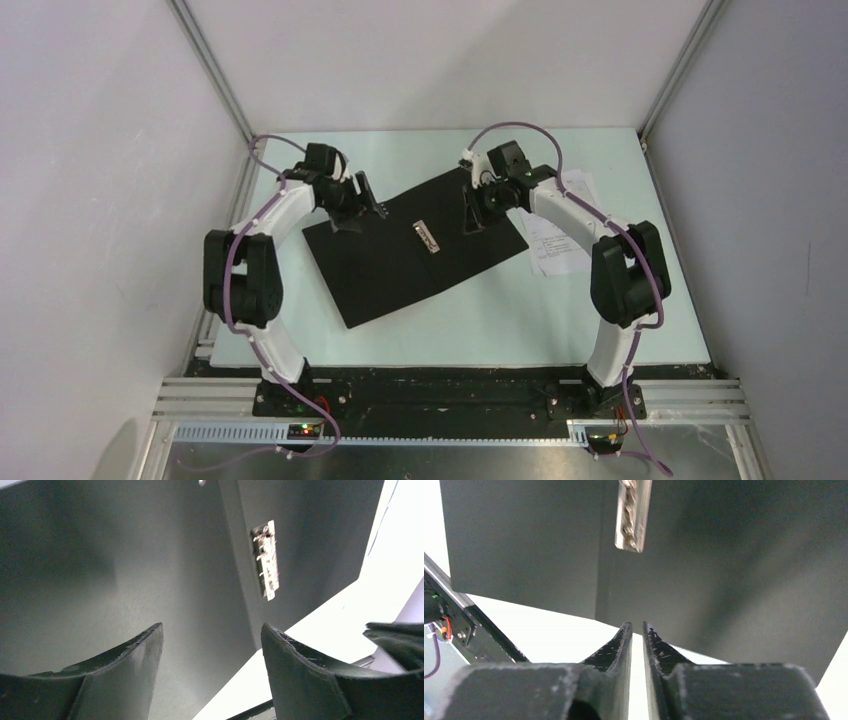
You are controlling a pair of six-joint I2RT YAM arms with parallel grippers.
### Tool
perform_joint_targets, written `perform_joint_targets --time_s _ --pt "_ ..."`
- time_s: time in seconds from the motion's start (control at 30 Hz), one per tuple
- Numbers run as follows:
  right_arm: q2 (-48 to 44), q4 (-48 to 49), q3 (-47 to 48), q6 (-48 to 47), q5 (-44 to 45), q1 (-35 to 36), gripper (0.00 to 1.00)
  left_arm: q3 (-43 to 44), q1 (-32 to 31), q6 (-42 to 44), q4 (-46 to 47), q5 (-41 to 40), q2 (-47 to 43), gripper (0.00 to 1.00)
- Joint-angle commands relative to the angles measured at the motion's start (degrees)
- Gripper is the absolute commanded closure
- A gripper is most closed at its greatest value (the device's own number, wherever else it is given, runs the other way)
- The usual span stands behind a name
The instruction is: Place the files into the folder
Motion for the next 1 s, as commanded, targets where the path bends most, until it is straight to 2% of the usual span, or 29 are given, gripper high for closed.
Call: perform_joint_targets --time_s 0.0,0.07,0.13,0.2,0.27,0.4,0.53,0.63,0.83,0.93,0.97 --pt "-4.6 -3.5 -3.2 -3.9 3.7 -0.4 0.87 6.3 -1.4 -7.5 1.1 0.0 5.1 0.26" --pt "-4.4 -3.7 -4.3 -6.1 3.8 -0.6 1.00 9.2 -1.9 -10.3 1.1 1.1 8.6 0.29" --pt "-3.9 -2.5 -5.4 -6.8 5.7 -0.9 1.00 11.8 -2.6 -11.2 1.2 2.1 11.0 0.36" --pt "-3.3 -1.7 -5.6 -8.1 6.3 -1.4 1.00 14.3 -3.2 -6.1 1.2 3.8 12.6 0.53" --pt "-2.2 -1.6 -4.7 -7.8 7.9 -1.2 1.00 16.0 -3.5 -0.6 0.6 5.0 13.5 0.61" --pt "0.3 -0.7 -2.5 -4.3 3.4 -0.2 1.00 16.7 -3.8 6.2 -2.4 3.2 14.1 0.66" --pt "2.5 0.2 -0.8 -4.0 1.2 2.6 1.00 16.7 -3.8 3.4 -2.6 5.1 15.8 0.74" --pt "4.2 0.0 0.6 -4.9 2.8 4.4 1.00 20.1 -3.8 0.8 -2.7 5.6 19.0 0.75" --pt "7.3 -2.3 5.9 -4.3 2.8 5.6 1.00 24.1 -7.1 -4.9 -1.7 -1.6 20.0 0.61" --pt "9.7 -2.3 7.0 -4.0 1.7 5.3 1.00 26.1 -9.9 -8.0 -1.4 -2.3 21.8 0.61" --pt "10.1 -1.9 7.1 -3.0 2.4 5.4 1.00 26.4 -10.4 -8.3 -1.3 -3.1 22.2 0.65"
